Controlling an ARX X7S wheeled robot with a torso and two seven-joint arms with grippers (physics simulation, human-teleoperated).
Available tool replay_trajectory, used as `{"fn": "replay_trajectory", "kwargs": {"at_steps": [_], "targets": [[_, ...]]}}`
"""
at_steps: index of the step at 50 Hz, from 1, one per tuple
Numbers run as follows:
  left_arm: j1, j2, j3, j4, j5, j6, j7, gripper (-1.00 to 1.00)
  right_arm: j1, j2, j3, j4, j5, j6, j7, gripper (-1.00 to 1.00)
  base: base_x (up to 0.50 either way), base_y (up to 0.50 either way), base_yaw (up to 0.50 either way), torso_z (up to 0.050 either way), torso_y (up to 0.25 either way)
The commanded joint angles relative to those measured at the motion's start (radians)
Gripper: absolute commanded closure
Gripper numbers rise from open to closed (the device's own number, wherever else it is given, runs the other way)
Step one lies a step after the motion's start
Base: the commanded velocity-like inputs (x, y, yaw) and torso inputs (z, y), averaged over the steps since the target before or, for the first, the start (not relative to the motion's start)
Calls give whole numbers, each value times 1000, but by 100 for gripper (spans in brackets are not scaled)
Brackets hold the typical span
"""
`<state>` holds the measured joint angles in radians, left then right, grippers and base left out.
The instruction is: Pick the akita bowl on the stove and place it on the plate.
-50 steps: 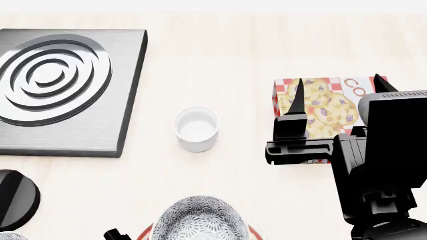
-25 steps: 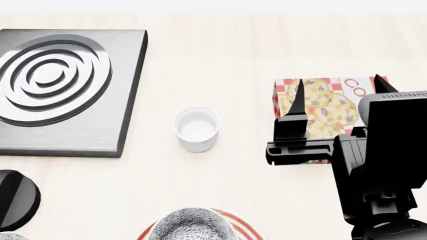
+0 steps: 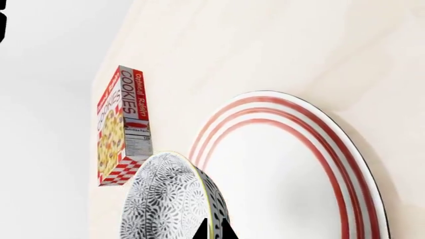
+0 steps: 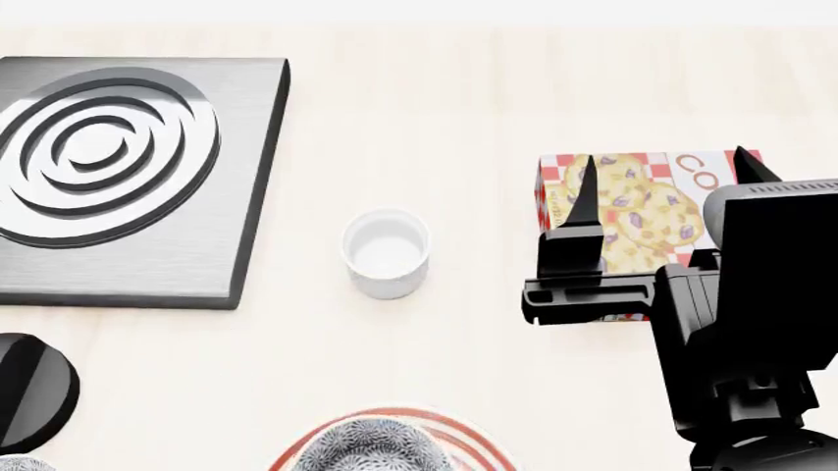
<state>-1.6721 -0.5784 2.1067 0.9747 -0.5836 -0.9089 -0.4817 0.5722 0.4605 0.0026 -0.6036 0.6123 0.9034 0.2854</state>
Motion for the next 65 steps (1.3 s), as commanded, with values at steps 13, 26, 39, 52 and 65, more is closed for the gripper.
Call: {"fn": "replay_trajectory", "kwargs": {"at_steps": [13,26,39,52,65], "targets": [[26,16,23,-30,47,6,-23,100,6,3,1,-8,14,12,13,-100,0,0,0,0,1],[46,20,42,-46,60,12,-30,100,5,6,-3,-1,13,2,11,-100,0,0,0,0,0],[52,22,41,-56,59,14,-34,100,6,9,-3,-7,20,6,17,-100,0,0,0,0,1],[69,28,47,-74,67,23,-38,100,5,11,-7,-4,20,1,18,-100,0,0,0,1,0],[83,33,50,-83,73,24,-46,100,7,11,-7,-10,29,7,26,-100,0,0,0,0,0]]}}
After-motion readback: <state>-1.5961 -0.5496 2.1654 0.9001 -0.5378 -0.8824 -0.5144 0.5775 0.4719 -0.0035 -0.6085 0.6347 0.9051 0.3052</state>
